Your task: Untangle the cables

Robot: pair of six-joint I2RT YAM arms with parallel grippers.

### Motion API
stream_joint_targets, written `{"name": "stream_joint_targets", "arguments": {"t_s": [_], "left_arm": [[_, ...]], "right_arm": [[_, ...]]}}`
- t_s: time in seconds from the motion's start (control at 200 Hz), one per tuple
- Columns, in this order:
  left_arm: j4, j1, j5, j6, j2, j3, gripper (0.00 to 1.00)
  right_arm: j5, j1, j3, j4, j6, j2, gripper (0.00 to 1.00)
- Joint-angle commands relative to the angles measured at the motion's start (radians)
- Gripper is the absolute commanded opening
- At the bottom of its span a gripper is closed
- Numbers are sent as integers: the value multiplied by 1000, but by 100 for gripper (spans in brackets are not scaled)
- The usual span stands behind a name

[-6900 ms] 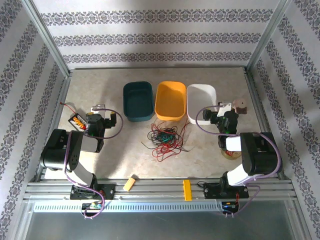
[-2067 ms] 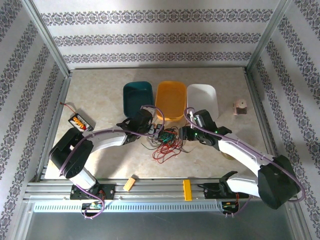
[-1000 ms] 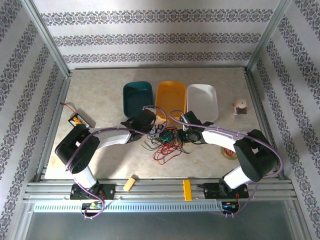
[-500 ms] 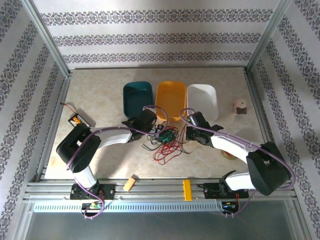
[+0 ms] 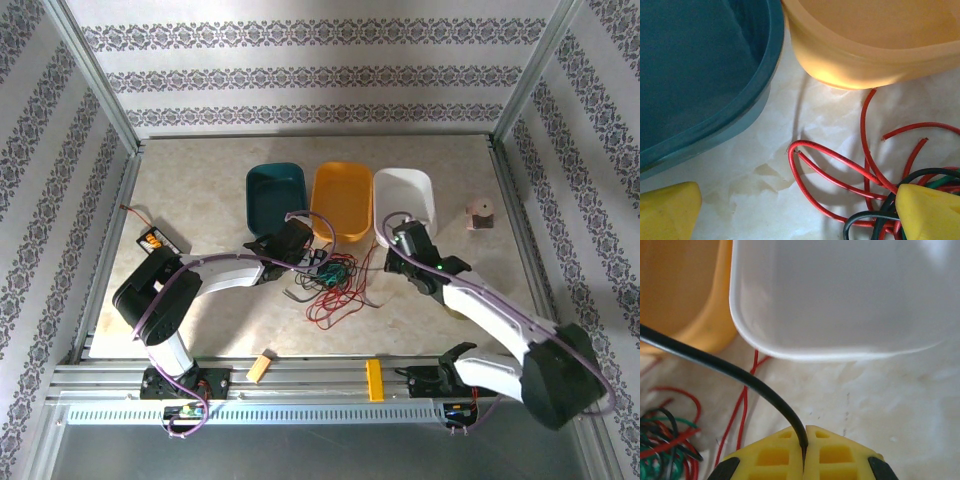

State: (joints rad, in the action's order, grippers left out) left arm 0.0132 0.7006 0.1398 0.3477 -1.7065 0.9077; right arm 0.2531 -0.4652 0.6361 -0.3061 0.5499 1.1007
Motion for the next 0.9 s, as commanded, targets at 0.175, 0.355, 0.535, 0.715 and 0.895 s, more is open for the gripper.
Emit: {"name": "stream_joint_targets", "arguments": {"t_s": [0.175,0.355,0.535,0.715,0.895], "left_arm": [[80,16,48,-4,-31,7,99],[89,16,58,-6,-40,10,99],[88,16,58,-15,-34,6,99],[9,16,-36,-82,68,-34,99],[-36,17,-260,-167,218,-61,99]], "right_arm": [[221,71,100,-99,-62,-170,0],[243,139,147,-138,-79,-196,0],[171,197,171,-136,-90,-206,0],[43,184,166,-119,-96,-160,0],[40,167,148,-108,-68,-134,0]]}}
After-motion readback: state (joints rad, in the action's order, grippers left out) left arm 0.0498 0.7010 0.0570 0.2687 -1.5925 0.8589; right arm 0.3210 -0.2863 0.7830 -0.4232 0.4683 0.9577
